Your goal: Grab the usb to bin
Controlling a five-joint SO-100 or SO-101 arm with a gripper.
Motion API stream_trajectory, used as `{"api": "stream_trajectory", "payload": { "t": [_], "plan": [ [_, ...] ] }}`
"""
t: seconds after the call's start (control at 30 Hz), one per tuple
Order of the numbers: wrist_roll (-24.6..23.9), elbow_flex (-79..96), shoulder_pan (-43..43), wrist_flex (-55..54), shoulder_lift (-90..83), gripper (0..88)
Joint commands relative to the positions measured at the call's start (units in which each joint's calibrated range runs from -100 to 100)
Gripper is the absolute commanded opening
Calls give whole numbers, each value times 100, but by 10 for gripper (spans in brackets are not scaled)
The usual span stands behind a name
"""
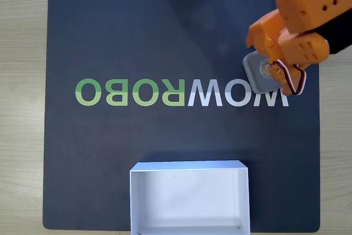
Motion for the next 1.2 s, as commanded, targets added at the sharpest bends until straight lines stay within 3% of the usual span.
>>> {"api": "stream_trajectory", "payload": {
  "t": [0.0,0.37,0.9,1.17],
  "plan": [
    [-17,-266,-31,-16,-55,456],
    [-17,-266,-31,-557,-72,214],
    [30,-438,-22,-496,-369,216],
    [30,-1332,247,-217,-1539,216]
  ]
}}
